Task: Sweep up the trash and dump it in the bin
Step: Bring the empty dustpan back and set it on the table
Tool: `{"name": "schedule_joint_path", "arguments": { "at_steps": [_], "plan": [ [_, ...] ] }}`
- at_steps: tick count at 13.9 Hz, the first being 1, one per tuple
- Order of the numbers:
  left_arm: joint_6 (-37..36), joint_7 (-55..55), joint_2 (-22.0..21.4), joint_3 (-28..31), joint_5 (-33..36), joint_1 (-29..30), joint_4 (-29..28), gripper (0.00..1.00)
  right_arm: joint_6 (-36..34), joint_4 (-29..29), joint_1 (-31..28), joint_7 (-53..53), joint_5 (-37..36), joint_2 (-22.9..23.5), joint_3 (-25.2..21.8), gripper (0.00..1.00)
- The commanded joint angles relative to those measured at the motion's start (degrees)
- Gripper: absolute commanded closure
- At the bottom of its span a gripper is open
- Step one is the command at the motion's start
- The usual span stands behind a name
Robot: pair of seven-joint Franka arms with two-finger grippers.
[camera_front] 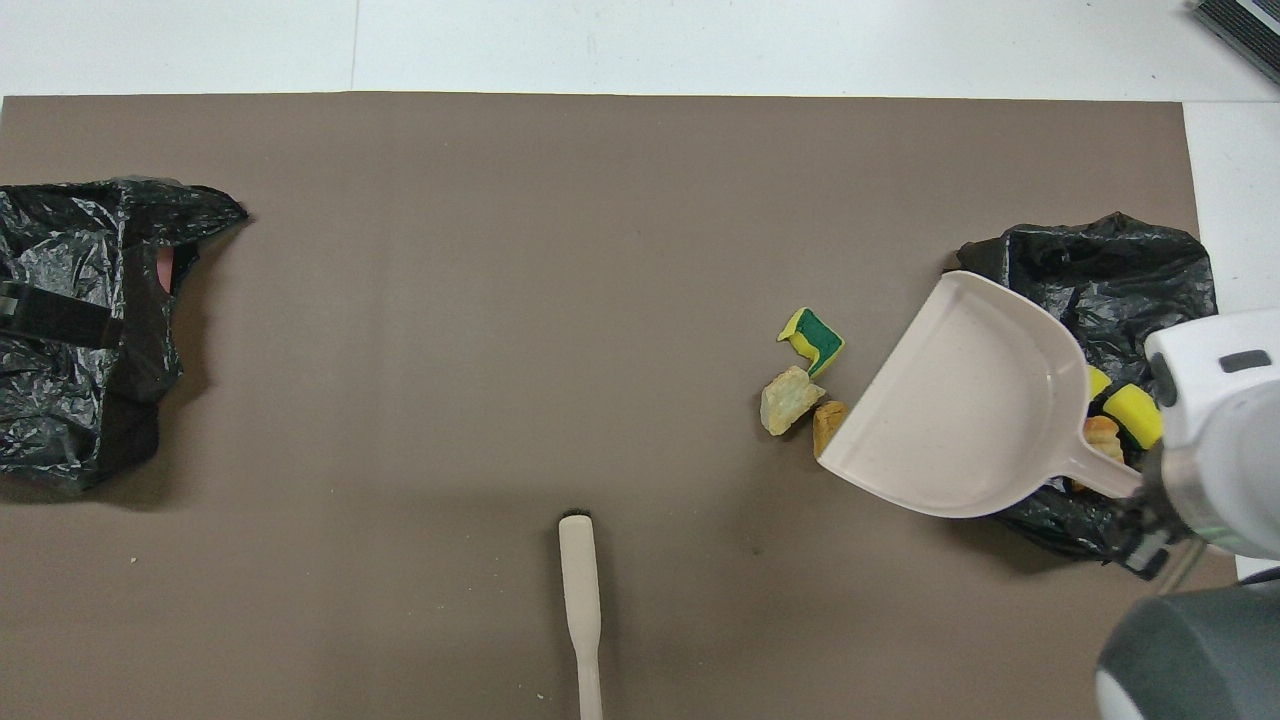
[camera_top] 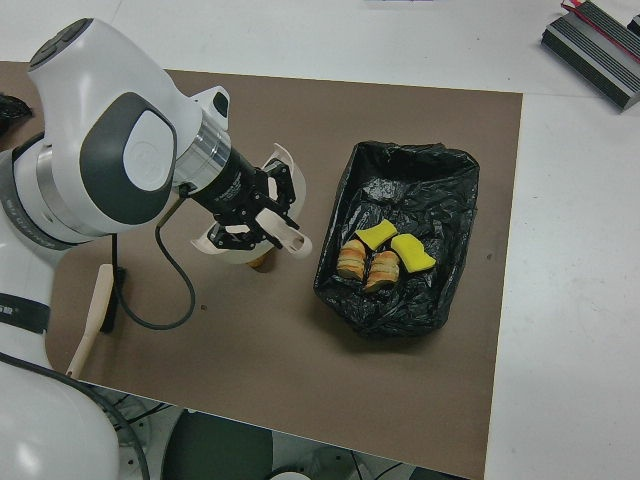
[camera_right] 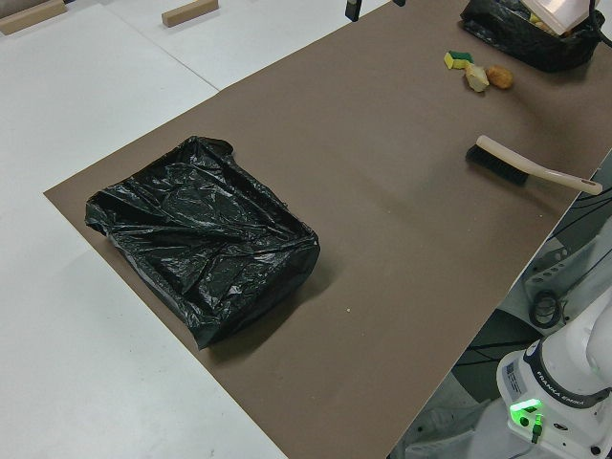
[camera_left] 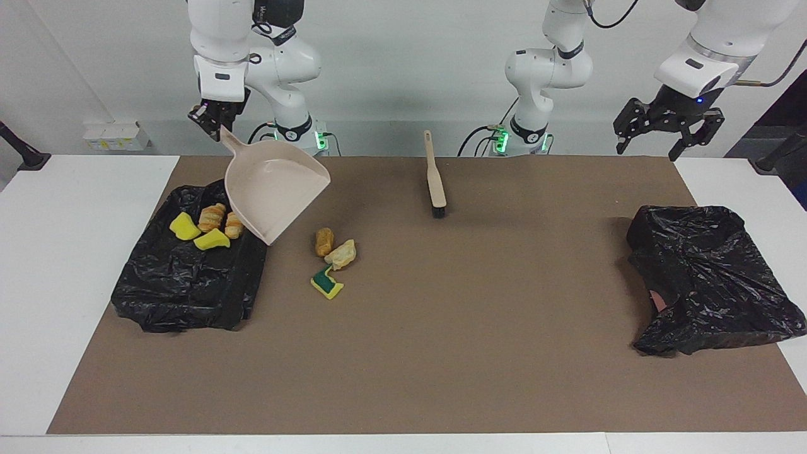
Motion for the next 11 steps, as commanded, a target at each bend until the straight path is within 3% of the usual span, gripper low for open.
{"name": "schedule_joint_path", "arguments": {
  "at_steps": [1, 3, 7, 11],
  "plan": [
    [-0.72, 0.29, -0.66, -0.12, 1.21, 0.14, -0.35, 0.00, 4.18, 1.23, -0.52, 20.80, 7.58, 4.42, 5.08, 1.00],
    [-0.72, 0.29, -0.66, -0.12, 1.21, 0.14, -0.35, 0.00, 8.40, 3.24, -0.44, 36.09, 9.62, 9.77, 9.98, 1.00],
    [-0.72, 0.29, -0.66, -0.12, 1.21, 0.14, -0.35, 0.00, 12.88, 15.34, -0.17, 57.38, 8.31, 26.54, 20.27, 1.00],
    [-0.72, 0.29, -0.66, -0.12, 1.21, 0.14, -0.35, 0.00, 19.03, 27.58, 1.40, 68.40, 6.48, 39.74, 24.42, 1.00]
  ]
}}
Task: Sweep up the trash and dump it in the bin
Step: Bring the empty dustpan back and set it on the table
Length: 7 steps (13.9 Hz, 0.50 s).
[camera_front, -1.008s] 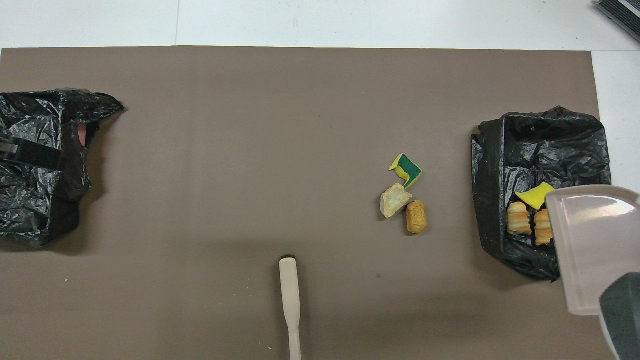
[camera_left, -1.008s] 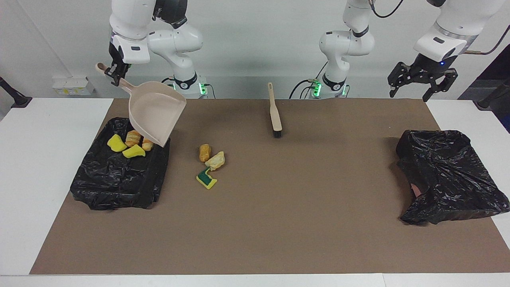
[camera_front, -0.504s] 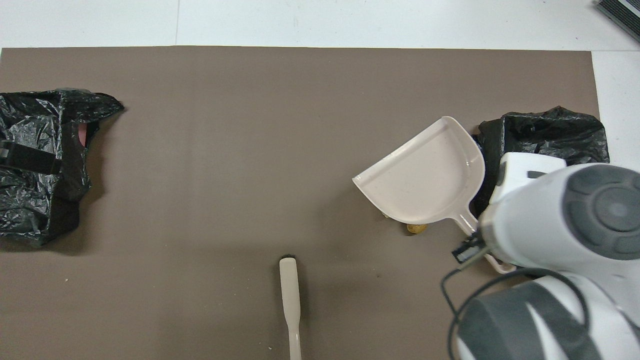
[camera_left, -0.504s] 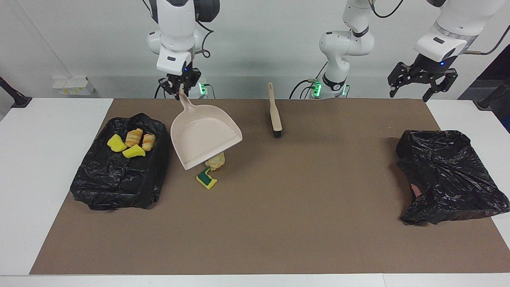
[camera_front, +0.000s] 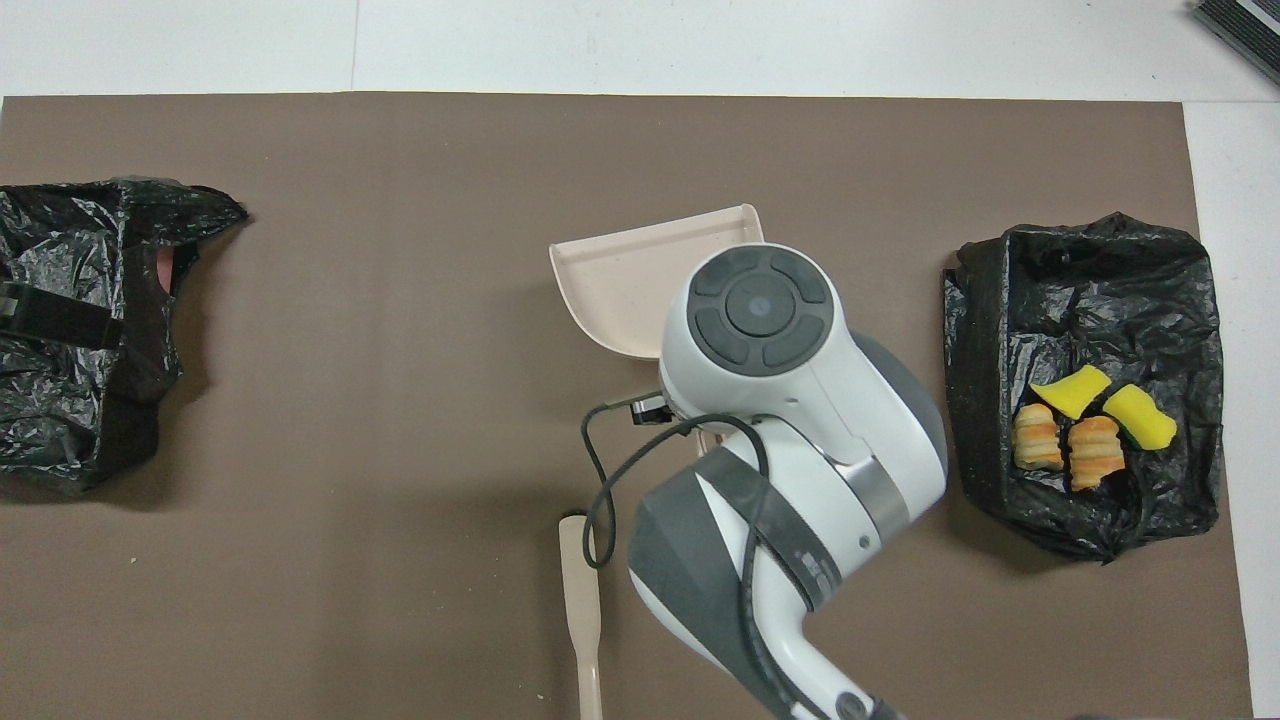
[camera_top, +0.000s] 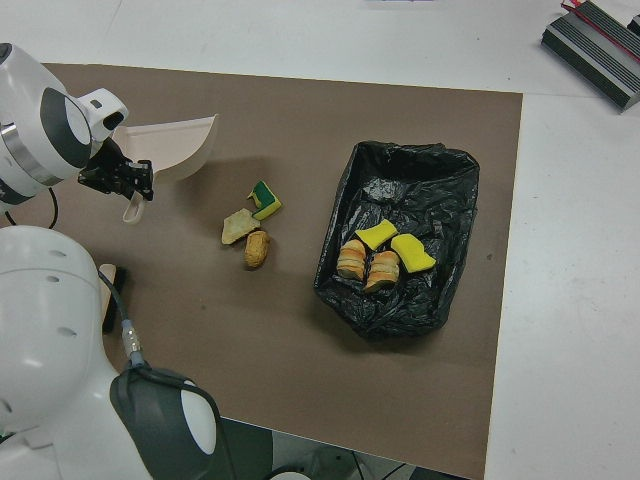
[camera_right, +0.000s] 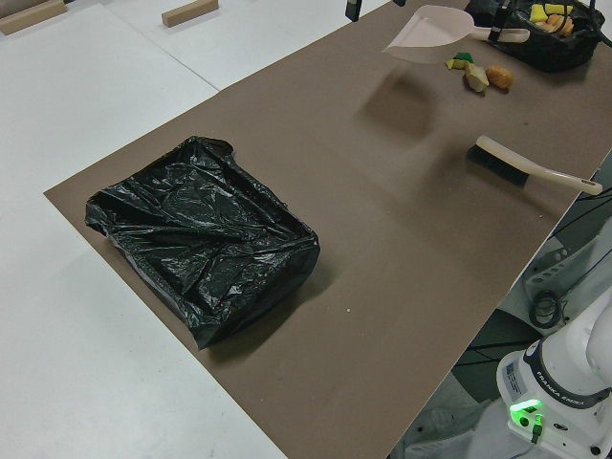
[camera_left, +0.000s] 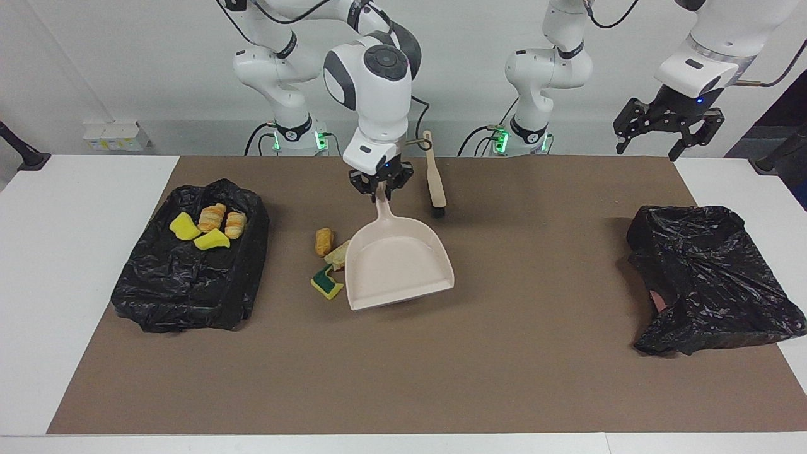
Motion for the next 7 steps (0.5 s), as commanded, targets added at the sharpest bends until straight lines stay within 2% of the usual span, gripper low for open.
{"name": "schedule_joint_path", "arguments": {
  "at_steps": [1, 4, 7],
  "plan": [
    [-0.69, 0.29, -0.66, -0.12, 1.21, 0.14, -0.35, 0.00, 3.11, 9.76, 2.50, 8.43, -4.39, 9.99, 1.77, 1.00],
    [-0.69, 0.29, -0.66, -0.03, 1.21, 0.14, -0.35, 0.00, 8.48, 14.60, 3.75, 17.50, -9.93, 18.52, 5.72, 1.00],
    [-0.69, 0.29, -0.66, -0.03, 1.21, 0.14, -0.35, 0.00, 10.16, 13.91, 3.66, 19.28, -13.47, 21.09, 6.70, 1.00]
  ]
}}
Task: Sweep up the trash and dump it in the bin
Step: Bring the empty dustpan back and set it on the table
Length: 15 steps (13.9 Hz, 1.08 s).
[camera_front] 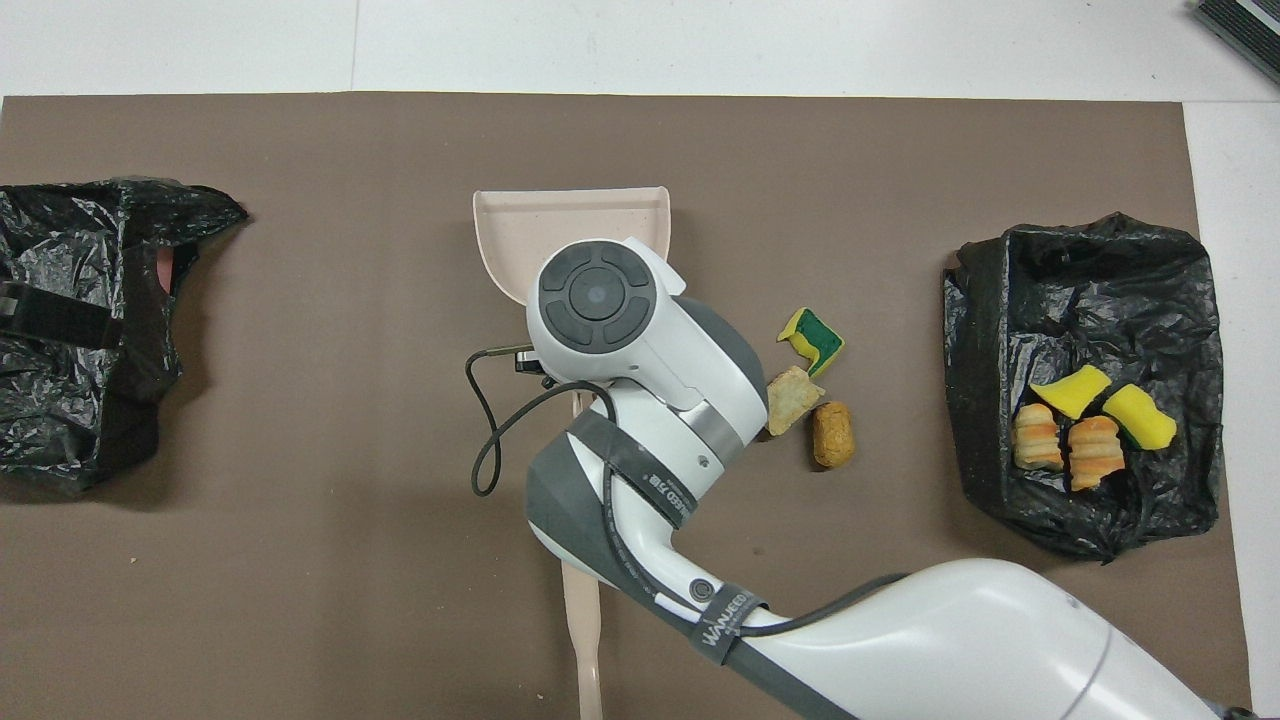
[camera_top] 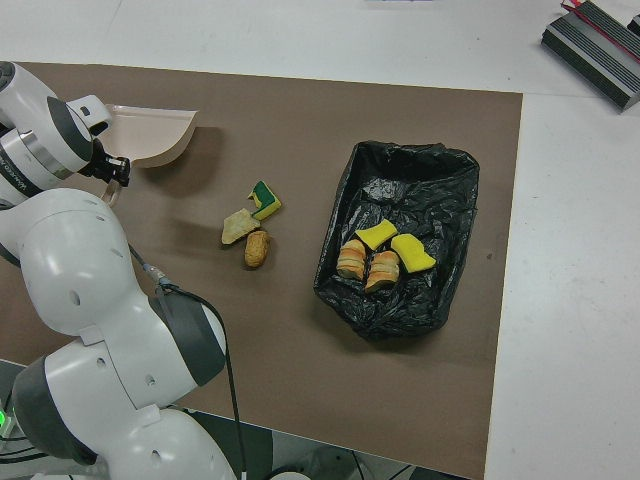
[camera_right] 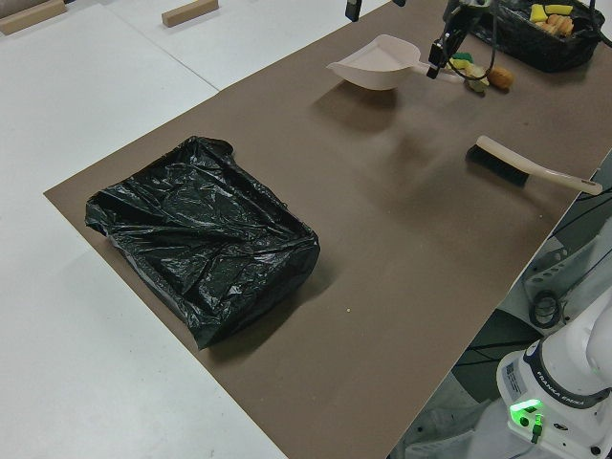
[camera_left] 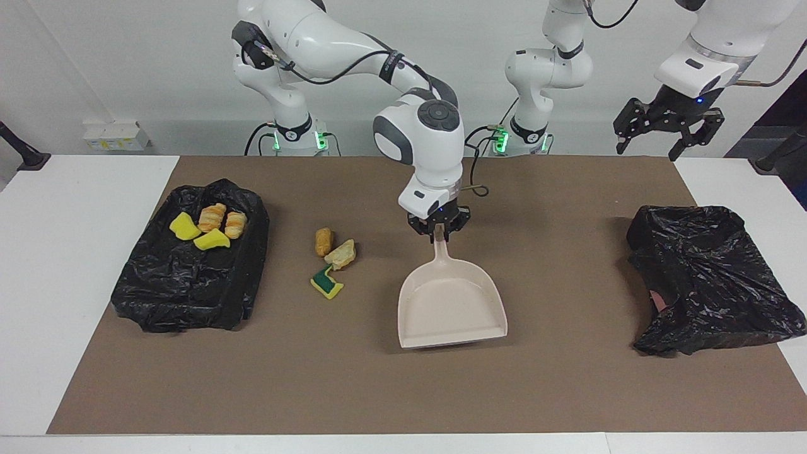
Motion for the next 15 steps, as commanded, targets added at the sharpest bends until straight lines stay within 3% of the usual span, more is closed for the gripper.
{"name": "schedule_joint_path", "arguments": {
  "at_steps": [1, 2, 4, 6, 7, 8, 9, 13, 15],
  "plan": [
    [-0.68, 0.38, -0.66, -0.13, 1.20, 0.05, -0.35, 0.00, 1.91, 1.07, -1.39, 1.30, -1.68, 2.06, 1.17, 1.00],
    [-0.68, 0.38, -0.66, -0.13, 1.20, 0.14, -0.35, 0.00, 3.49, 0.19, -1.74, 1.22, -1.41, 1.88, 1.34, 0.90],
    [-0.77, 0.38, -0.66, -0.13, 1.20, 0.14, -0.35, 0.00, 6.47, -2.18, -1.66, 1.30, -2.11, 2.49, 1.34, 0.86],
    [-0.68, 0.38, -0.66, -0.13, 1.20, 0.14, -0.35, 0.00, 6.23, -2.19, -1.66, 1.13, -2.03, 2.59, 1.34, 0.70],
    [-0.68, 0.38, -0.66, -0.13, 1.20, 0.14, -0.35, 0.00, 6.23, -2.19, -1.75, 0.61, -2.03, 2.59, 1.34, 0.50],
    [-0.68, 0.38, -0.66, -0.13, 1.20, 0.14, -0.35, 0.00, 6.23, -2.28, -1.83, 0.34, -2.11, 2.41, 1.34, 0.12],
    [-0.68, 0.38, -0.74, -0.13, 1.20, 0.14, -0.35, 0.00, 5.88, -2.28, -2.10, -0.01, -2.03, 1.89, 1.34, 0.00],
    [-0.68, 0.38, -0.74, -0.13, 1.20, 0.14, -0.35, 0.00, -1.13, -5.34, -4.38, -1.16, 0.25, -5.47, 2.83, 0.00],
    [-0.77, -0.15, -0.66, -0.39, 0.77, 0.05, -0.44, 0.00, -3.51, -9.46, -5.35, -4.21, 6.55, -12.06, 3.01, 0.00]
  ]
}}
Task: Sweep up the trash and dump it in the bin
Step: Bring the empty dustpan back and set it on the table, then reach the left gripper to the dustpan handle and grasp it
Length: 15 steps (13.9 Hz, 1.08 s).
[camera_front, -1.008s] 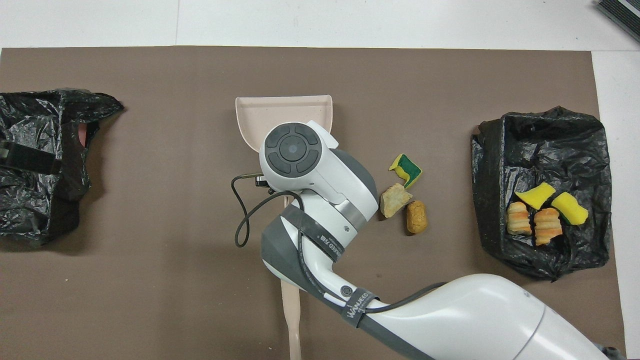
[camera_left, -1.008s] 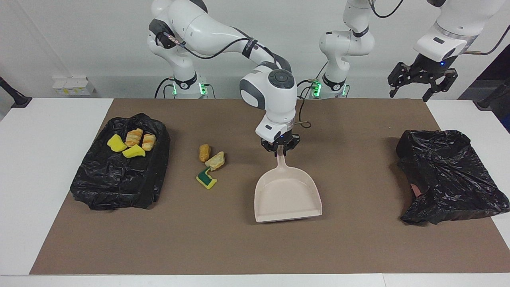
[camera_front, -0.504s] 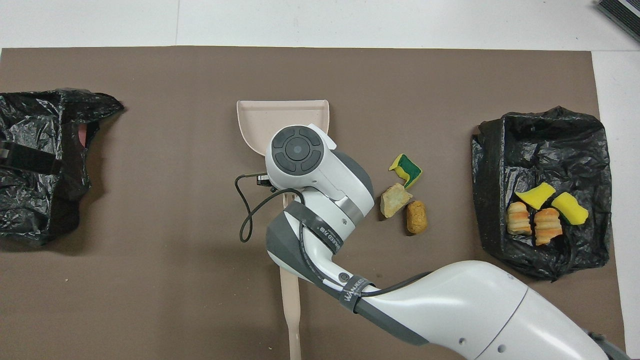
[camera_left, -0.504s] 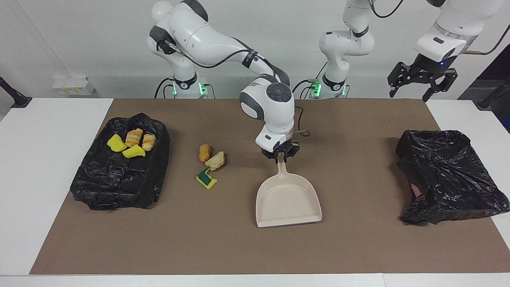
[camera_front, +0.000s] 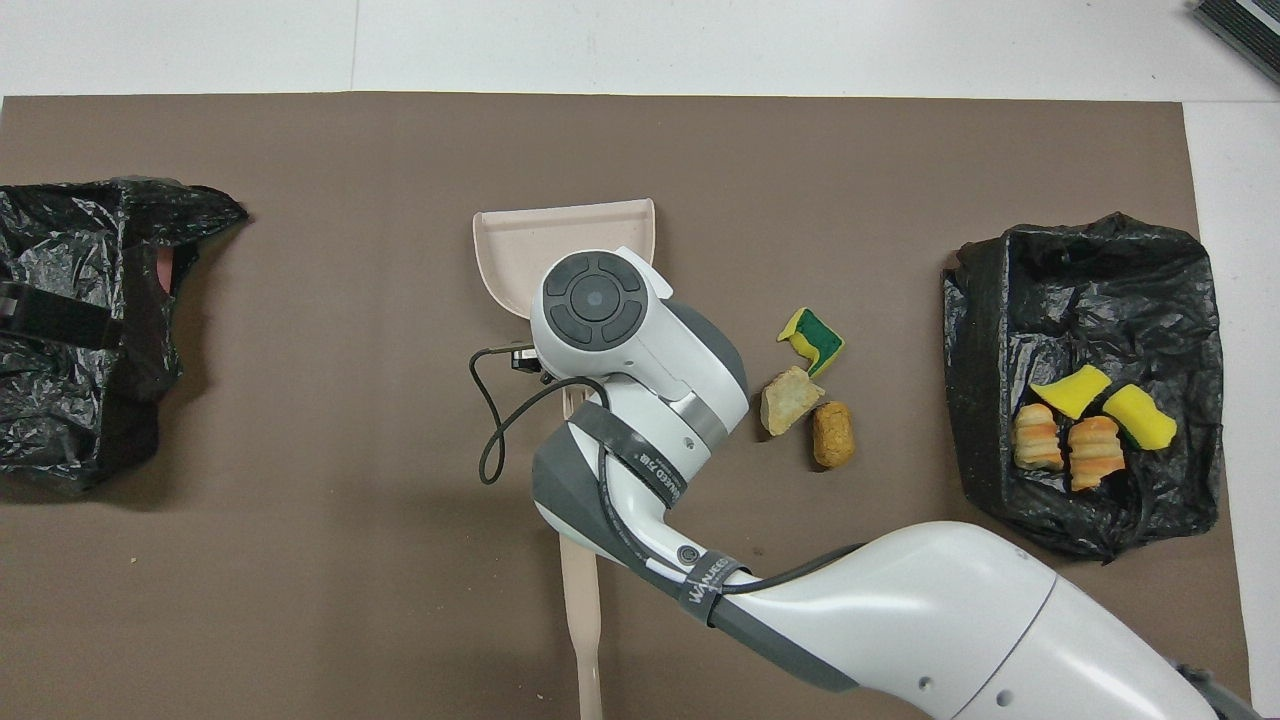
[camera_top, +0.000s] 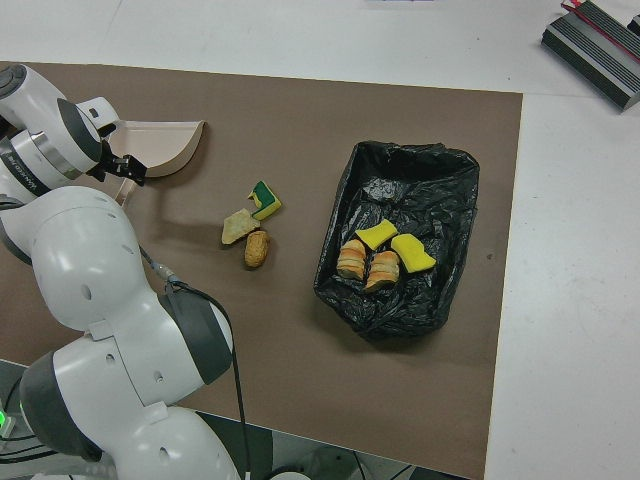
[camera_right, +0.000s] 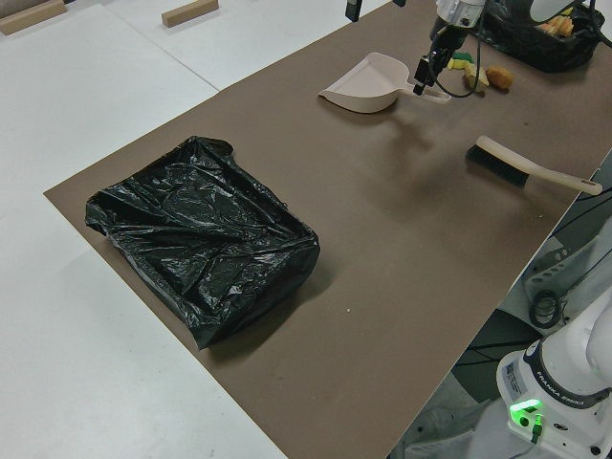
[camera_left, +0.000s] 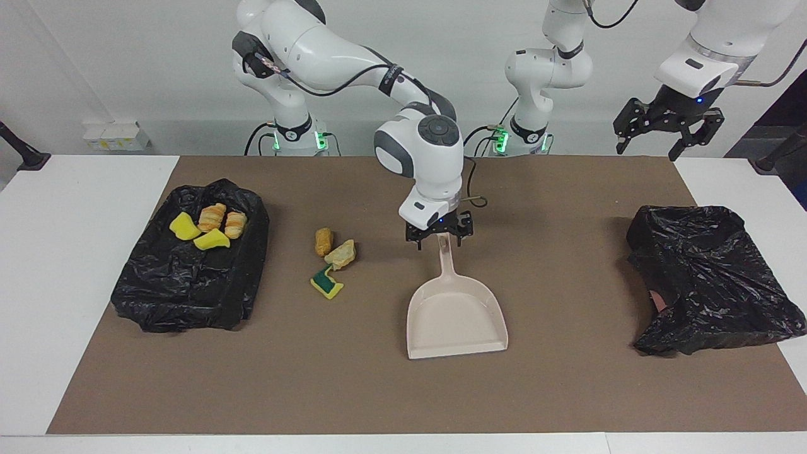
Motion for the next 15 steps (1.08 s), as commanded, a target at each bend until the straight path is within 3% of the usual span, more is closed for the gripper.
{"name": "schedule_joint_path", "arguments": {
  "at_steps": [1, 4, 8, 13, 15],
  "plan": [
    [-1.10, -0.13, -0.83, -0.63, 0.76, -0.04, -0.52, 0.00, -2.85, -9.71, -2.40, -4.99, 7.77, -12.06, 0.91, 0.00],
    [-0.93, -0.22, -0.83, -1.16, 0.59, -0.30, -0.87, 0.00, -5.24, -19.10, -2.05, -7.46, 15.51, -22.35, 0.91, 0.00],
    [6.62, -1.70, -3.03, -7.55, 0.50, 0.22, -7.89, 0.00, 0.19, -34.30, -1.70, -10.53, 25.10, -33.61, 3.45, 0.00],
    [24.18, -13.30, -2.15, -17.93, 0.59, 0.93, -21.15, 0.00, 8.19, -44.17, -1.61, -5.36, 26.70, -34.34, 12.76, 0.00],
    [27.28, -19.16, -0.41, -21.36, 0.59, 1.02, -23.64, 0.00, 12.93, -48.47, -1.61, -4.30, 26.78, -34.16, 14.70, 0.00]
  ]
}}
